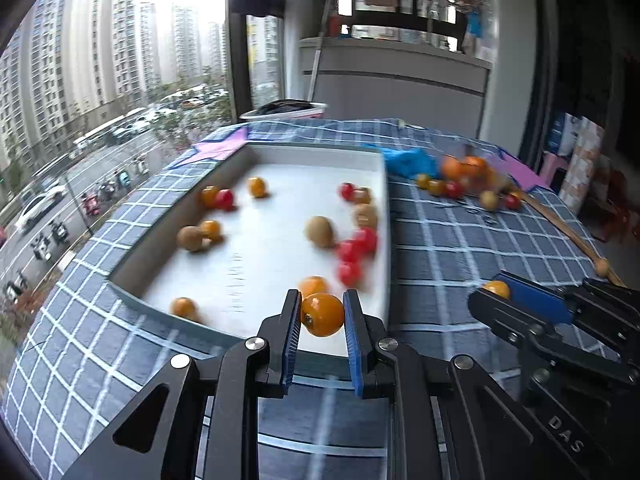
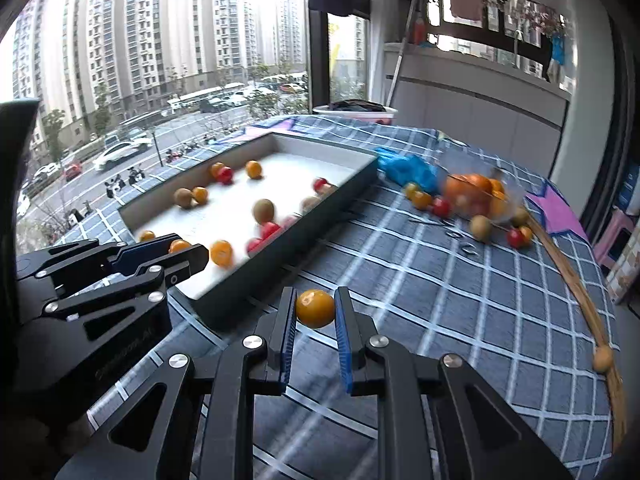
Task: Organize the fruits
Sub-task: 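Carry the yellow tomatoes in both tools over the white tray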
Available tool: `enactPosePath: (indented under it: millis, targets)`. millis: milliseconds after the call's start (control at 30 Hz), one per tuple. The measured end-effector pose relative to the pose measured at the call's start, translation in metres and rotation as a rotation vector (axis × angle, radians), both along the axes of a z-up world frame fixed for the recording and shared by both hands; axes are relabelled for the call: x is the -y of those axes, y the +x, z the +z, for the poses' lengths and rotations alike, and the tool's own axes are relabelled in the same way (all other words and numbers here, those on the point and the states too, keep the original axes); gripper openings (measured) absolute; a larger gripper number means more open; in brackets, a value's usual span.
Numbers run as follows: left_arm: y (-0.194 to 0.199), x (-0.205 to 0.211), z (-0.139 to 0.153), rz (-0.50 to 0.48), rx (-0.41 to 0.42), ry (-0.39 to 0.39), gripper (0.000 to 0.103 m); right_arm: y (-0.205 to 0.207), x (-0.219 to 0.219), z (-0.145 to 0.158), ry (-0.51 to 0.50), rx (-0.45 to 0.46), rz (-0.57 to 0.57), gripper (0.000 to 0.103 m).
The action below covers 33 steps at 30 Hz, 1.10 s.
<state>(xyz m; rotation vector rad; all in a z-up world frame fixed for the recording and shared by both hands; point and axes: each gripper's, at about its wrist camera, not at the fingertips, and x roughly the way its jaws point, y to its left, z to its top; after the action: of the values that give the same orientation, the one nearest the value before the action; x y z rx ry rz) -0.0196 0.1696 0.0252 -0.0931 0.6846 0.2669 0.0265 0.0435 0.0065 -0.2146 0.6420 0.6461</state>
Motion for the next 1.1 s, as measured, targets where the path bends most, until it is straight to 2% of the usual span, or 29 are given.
enactPosePath:
  millis: [367, 633, 1100]
  targets:
    - [-0.001, -0.035, -0.004, 0.032, 0.010, -0.072, 0.022, -0.010, -0.034, 0.007, 0.042, 0.070, 0.057, 0.020]
    - [0.008, -0.067, -0.008, 0.043, -0.010, -0.116, 0.022, -0.004, -0.062, 0.007, 0.034, 0.066, 0.097, 0.020]
    - [0.027, -0.092, -0.013, 0.030, -0.051, -0.113, 0.023, 0.013, -0.087, 0.001, 0.034, 0.013, 0.129, 0.020]
